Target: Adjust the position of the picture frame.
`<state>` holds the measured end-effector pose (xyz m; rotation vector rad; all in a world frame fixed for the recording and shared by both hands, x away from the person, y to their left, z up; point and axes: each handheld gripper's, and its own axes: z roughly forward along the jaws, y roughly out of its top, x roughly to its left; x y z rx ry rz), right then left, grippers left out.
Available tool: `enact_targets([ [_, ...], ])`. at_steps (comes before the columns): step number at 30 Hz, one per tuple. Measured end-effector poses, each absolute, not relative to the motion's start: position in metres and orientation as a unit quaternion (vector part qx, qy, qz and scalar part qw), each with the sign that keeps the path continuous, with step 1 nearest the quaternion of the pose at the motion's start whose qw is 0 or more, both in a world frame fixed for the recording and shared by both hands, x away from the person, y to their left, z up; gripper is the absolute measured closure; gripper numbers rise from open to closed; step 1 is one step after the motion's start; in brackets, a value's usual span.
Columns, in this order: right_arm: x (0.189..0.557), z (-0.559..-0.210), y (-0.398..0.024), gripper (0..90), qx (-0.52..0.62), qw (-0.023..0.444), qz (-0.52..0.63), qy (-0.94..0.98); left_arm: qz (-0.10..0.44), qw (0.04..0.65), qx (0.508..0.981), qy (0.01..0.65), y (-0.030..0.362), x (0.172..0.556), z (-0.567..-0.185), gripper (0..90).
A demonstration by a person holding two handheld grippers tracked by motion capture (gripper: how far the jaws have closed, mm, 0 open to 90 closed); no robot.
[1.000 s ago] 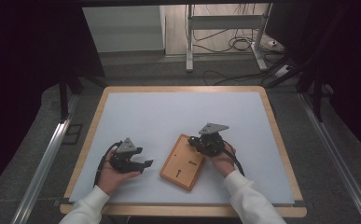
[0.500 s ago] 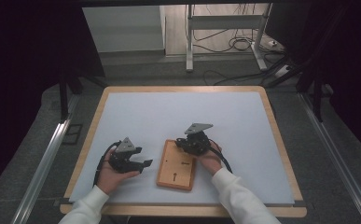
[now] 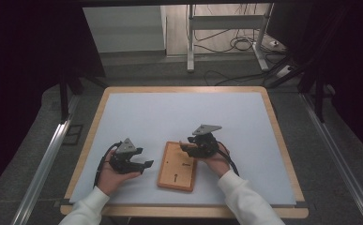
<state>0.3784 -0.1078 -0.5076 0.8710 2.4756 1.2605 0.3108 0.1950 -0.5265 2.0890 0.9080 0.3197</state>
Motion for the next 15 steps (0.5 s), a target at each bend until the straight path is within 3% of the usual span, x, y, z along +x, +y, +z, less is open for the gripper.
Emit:
enact_targets([
  [7, 0.356, -0.502, -0.141, 35.6, 0.312, 0.137, 0.421, 0.841, 0.127, 0.405, 0.834, 0.352, 0.193, 0.308, -0.525, 29.5],
  [11, 0.348, -0.499, -0.161, 32.9, 0.334, 0.139, 0.424, 0.83, 0.12, 0.404, 0.841, 0.339, 0.19, 0.306, -0.524, 32.7],
  [13, 0.344, -0.498, -0.173, 32.0, 0.343, 0.142, 0.426, 0.825, 0.108, 0.407, 0.846, 0.326, 0.189, 0.305, -0.523, 42.2],
  [15, 0.339, -0.498, -0.184, 31.6, 0.349, 0.145, 0.426, 0.822, 0.098, 0.411, 0.852, 0.31, 0.187, 0.302, -0.522, 58.3],
])
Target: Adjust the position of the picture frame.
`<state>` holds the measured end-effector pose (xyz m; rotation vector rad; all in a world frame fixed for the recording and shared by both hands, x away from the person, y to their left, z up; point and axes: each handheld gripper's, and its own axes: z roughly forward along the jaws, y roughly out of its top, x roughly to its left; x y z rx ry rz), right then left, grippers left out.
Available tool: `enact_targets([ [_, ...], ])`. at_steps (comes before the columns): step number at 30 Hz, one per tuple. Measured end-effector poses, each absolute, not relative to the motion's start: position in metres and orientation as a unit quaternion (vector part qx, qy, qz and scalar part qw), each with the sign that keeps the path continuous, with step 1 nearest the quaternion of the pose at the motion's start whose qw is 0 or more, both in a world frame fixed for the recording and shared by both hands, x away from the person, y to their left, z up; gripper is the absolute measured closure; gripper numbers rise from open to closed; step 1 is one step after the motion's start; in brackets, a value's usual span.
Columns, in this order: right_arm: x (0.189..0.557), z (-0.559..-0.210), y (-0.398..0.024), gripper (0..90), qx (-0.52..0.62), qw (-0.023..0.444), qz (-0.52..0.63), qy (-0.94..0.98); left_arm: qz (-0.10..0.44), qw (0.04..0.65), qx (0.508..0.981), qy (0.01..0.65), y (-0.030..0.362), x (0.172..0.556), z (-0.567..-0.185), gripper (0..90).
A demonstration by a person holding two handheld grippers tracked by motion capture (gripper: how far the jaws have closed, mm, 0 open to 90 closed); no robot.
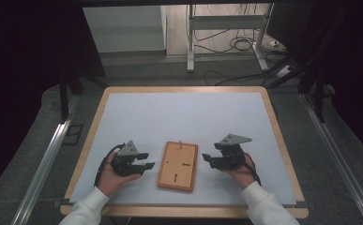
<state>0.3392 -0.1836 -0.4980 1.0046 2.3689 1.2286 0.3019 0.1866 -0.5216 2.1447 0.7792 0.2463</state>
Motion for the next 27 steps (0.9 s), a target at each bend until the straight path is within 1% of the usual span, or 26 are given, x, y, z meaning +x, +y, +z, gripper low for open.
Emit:
enact_targets([
  [1, 0.336, -0.498, -0.19, 31.7, 0.351, 0.149, 0.427, 0.82, 0.091, 0.409, 0.855, 0.305, 0.185, 0.301, -0.521, 64.7],
  [4, 0.326, -0.5, -0.209, 31.6, 0.36, 0.157, 0.423, 0.817, 0.069, 0.4, 0.868, 0.288, 0.178, 0.298, -0.52, 79.8],
  [5, 0.322, -0.502, -0.217, 31.6, 0.363, 0.16, 0.421, 0.816, 0.067, 0.398, 0.869, 0.286, 0.177, 0.297, -0.52, 83.7],
  [8, 0.315, -0.503, -0.232, 31.6, 0.372, 0.165, 0.419, 0.812, 0.06, 0.386, 0.879, 0.274, 0.169, 0.292, -0.523, 89.4],
  [10, 0.309, -0.504, -0.244, 31.7, 0.381, 0.173, 0.421, 0.805, 0.056, 0.379, 0.885, 0.266, 0.166, 0.288, -0.525, 89.9],
  [15, 0.301, -0.503, -0.255, 31.7, 0.387, 0.185, 0.429, 0.795, 0.053, 0.369, 0.891, 0.258, 0.161, 0.282, -0.527, 90.0],
  [25, 0.297, -0.503, -0.249, 31.6, 0.379, 0.178, 0.427, 0.801, 0.034, 0.359, 0.899, 0.25, 0.167, 0.276, -0.531, 90.0],
  [27, 0.297, -0.503, -0.249, 31.5, 0.378, 0.179, 0.428, 0.802, 0.037, 0.352, 0.903, 0.245, 0.165, 0.273, -0.533, 90.0],
])
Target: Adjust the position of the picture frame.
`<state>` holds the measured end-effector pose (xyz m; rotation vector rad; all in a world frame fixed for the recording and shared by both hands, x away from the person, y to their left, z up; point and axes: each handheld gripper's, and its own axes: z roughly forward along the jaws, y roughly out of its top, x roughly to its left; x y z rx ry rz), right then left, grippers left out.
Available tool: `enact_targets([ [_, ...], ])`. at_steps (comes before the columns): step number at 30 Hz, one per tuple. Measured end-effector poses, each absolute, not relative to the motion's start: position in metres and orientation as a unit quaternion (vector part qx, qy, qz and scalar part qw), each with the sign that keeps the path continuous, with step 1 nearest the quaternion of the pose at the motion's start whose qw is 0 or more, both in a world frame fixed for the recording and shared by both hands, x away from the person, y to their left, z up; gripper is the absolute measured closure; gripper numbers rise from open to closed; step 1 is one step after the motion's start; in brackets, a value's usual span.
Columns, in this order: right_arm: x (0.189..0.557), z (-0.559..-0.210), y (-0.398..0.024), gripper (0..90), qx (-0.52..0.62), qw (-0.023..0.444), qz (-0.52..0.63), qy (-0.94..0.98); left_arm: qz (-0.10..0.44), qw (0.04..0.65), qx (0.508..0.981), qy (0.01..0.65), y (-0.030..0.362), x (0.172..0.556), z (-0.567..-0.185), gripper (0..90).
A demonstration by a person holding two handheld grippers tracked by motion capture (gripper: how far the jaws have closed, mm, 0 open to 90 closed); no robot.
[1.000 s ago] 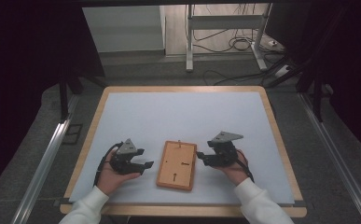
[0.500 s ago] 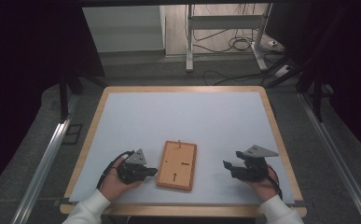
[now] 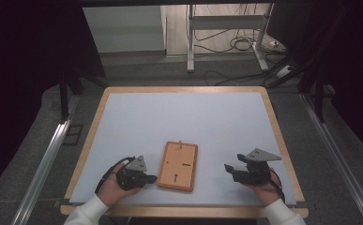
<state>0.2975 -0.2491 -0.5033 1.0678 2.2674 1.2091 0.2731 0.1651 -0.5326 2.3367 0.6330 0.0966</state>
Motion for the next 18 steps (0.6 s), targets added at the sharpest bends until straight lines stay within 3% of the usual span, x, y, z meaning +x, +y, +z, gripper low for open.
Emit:
enact_targets([
  [18, 0.3, -0.504, -0.249, 31.5, 0.379, 0.177, 0.427, 0.802, 0.035, 0.347, 0.905, 0.244, 0.149, 0.274, -0.533, 89.9],
])
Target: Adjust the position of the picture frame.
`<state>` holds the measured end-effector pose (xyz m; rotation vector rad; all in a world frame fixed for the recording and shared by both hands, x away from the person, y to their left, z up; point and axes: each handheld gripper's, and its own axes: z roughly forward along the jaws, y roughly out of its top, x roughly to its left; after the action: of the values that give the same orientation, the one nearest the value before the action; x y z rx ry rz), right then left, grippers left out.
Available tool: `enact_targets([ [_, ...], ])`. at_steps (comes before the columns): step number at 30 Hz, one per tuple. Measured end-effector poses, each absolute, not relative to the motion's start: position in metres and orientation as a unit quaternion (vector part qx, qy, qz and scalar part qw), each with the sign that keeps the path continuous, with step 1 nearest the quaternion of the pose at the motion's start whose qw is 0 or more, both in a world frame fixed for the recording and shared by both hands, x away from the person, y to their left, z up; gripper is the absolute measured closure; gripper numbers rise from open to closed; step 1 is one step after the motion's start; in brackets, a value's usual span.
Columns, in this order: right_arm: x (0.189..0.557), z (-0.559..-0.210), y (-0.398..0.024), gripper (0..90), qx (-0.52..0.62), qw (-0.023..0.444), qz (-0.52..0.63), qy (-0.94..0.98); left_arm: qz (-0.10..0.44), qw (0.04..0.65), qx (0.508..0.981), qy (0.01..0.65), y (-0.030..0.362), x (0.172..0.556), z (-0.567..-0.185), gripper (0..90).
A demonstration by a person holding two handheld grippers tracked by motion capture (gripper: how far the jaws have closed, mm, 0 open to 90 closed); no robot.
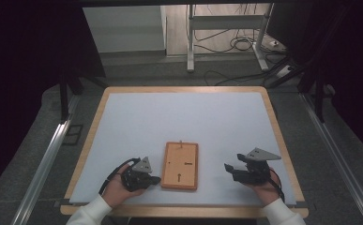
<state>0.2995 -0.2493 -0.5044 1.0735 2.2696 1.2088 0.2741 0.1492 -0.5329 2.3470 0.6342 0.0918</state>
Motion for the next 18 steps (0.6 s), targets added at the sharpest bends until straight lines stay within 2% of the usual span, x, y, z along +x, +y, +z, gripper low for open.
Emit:
enact_targets([
  [8, 0.299, -0.504, -0.249, 31.4, 0.378, 0.177, 0.427, 0.802, 0.035, 0.356, 0.901, 0.244, 0.149, 0.275, -0.532, 90.0],
  [15, 0.3, -0.504, -0.251, 31.4, 0.378, 0.171, 0.43, 0.802, 0.065, 0.384, 0.878, 0.278, 0.166, 0.279, -0.525, 89.8],
  [18, 0.301, -0.505, -0.249, 31.2, 0.378, 0.166, 0.428, 0.804, 0.083, 0.402, 0.864, 0.292, 0.173, 0.281, -0.523, 83.9],
])
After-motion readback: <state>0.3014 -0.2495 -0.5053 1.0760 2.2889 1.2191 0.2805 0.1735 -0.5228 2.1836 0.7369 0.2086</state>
